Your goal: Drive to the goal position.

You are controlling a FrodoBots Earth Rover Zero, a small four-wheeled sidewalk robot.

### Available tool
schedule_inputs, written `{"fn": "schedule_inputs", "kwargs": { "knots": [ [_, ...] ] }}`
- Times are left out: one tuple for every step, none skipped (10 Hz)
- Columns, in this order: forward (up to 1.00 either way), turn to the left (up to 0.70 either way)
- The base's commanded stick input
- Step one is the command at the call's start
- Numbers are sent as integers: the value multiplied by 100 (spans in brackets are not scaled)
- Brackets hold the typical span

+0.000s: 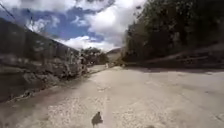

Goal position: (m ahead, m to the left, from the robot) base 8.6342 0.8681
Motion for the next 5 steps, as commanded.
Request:
{"fn": "schedule_inputs", "kwargs": {
  "knots": [
    [70,0],
    [70,0],
    [70,0],
    [70,0],
    [70,0]
  ]
}}
